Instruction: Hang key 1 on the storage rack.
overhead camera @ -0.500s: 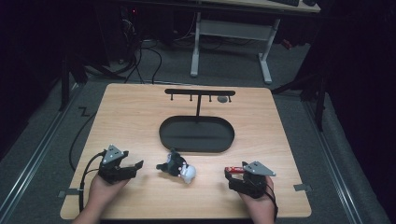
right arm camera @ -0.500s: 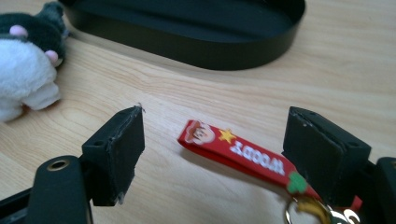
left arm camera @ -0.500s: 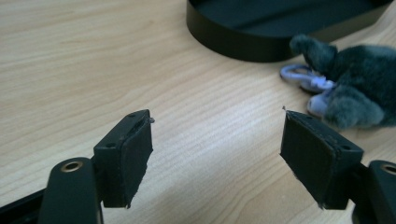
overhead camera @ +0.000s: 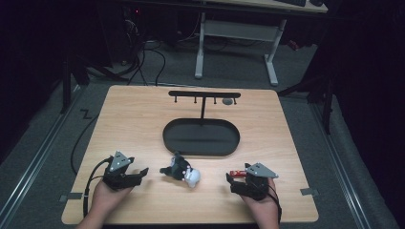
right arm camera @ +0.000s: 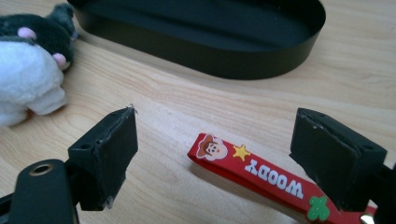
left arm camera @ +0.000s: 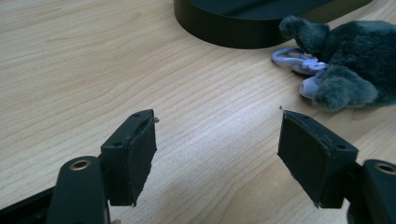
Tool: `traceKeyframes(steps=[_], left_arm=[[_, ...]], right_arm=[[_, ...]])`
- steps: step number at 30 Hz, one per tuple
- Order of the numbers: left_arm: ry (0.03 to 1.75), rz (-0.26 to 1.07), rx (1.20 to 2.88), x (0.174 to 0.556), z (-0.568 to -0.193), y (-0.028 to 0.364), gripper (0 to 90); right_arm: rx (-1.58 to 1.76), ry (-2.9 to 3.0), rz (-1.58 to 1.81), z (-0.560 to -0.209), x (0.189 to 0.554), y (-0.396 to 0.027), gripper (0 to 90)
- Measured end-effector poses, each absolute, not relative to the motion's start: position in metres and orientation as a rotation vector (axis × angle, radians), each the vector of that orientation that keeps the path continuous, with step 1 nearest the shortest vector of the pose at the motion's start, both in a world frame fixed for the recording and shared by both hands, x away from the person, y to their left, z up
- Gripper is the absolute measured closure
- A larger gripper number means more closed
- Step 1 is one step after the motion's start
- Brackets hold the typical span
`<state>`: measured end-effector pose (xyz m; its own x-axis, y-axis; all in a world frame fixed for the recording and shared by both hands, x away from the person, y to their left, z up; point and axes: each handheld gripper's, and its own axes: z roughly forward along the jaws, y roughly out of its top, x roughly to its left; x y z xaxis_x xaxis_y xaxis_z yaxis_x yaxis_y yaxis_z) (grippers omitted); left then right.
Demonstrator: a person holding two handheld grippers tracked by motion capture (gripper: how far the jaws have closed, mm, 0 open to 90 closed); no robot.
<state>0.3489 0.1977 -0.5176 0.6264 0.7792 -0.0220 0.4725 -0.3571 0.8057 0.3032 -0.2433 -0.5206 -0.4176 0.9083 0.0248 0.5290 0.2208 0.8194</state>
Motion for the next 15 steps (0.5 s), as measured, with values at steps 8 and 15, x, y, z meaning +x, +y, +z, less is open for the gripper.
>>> traceKeyframes(steps=[8, 15], left_arm=[[0.950, 0.491, 2.033, 0.3477, -0.5185, 0.1942, 26.8], [0.932, 0.506, 2.041, 0.3452, -0.5177, 0.1911, 24.8]], right_arm=[[1.360, 2.053, 1.066, -0.5242, 0.3057, -0.2482, 13.1], [1.358, 2.069, 1.061, -0.5235, 0.3054, -0.2494, 11.2]])
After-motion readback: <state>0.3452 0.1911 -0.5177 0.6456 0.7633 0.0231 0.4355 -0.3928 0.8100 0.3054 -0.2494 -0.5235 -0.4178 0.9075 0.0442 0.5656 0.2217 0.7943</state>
